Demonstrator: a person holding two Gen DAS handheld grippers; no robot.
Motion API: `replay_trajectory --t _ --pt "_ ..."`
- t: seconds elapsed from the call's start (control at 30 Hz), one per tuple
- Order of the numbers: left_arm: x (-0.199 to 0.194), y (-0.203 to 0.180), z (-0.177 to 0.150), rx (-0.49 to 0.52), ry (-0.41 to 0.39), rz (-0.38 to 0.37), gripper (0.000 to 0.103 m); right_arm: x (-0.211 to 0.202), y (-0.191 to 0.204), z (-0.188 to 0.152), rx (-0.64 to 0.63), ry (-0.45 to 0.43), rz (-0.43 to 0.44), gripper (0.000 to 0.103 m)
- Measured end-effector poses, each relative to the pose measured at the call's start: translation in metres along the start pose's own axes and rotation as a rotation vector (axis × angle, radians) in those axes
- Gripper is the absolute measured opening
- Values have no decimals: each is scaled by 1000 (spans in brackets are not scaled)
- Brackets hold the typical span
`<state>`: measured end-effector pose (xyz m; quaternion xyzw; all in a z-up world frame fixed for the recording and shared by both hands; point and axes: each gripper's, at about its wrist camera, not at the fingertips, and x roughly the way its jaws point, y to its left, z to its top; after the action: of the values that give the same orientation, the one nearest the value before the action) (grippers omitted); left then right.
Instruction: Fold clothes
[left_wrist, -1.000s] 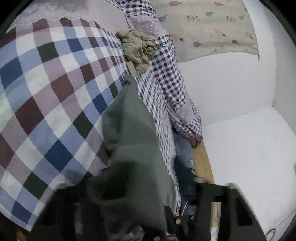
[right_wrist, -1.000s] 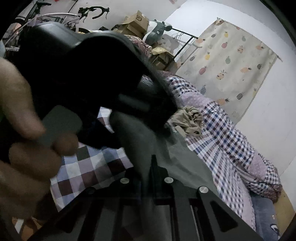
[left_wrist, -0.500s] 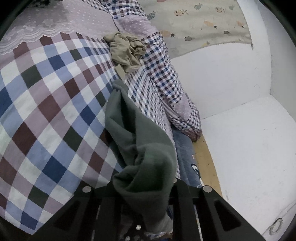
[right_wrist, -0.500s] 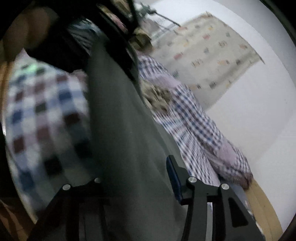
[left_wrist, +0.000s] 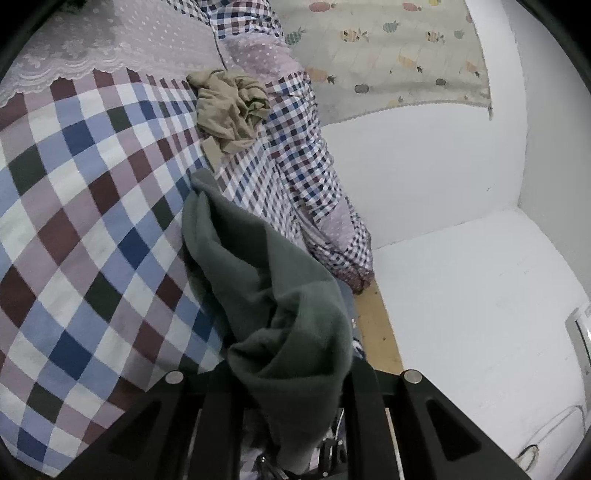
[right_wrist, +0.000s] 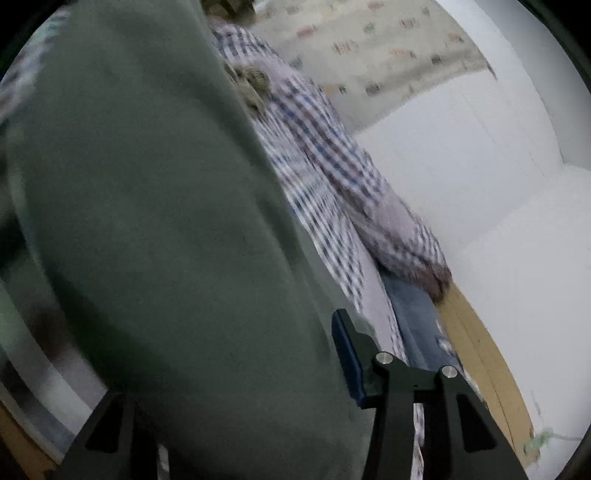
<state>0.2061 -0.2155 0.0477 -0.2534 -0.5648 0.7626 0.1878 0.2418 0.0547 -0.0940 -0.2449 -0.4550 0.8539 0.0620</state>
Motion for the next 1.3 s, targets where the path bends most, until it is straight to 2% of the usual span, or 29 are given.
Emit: replay_trajectory --t 0.1,0.17,0.2,0.27,0.33,0.5,0.67,0.9,1.03,1.13,1.2,1.3 --pt "1 0 5 -15 -10 -14 11 14 -25 -30 48 101 -10 49" --pt "2 1 6 -26 -13 -20 11 11 -34 -42 73 121 12 37" --pt "3 1 7 -30 -15 -19 11 9 -37 -43 67 118 25 28" --pt "3 1 7 -35 -19 -20 11 4 -38 -44 43 103 31 23" --pt "3 1 7 -40 -25 -15 11 0 -42 -44 36 86 47 13" --pt "-5 2 4 -42 -30 11 11 -7 -74 -34 115 58 84 10" --pt "-21 -10 0 -13 -43 6 11 -43 -120 -22 188 -4 101 10" --pt "-70 -80 -15 97 -78 -78 11 -112 -205 -5 275 -102 95 10" --pt "-98 -128 -24 149 -118 -124 11 -136 -244 9 310 -132 111 10" --pt "-105 -149 -20 169 -116 -122 11 -135 -260 19 337 -113 165 11" --pt "-102 -153 -16 180 -108 -91 11 -124 -265 25 341 -100 202 11" --pt "-83 -138 -3 156 -94 -18 11 -89 -262 30 324 -56 254 12"
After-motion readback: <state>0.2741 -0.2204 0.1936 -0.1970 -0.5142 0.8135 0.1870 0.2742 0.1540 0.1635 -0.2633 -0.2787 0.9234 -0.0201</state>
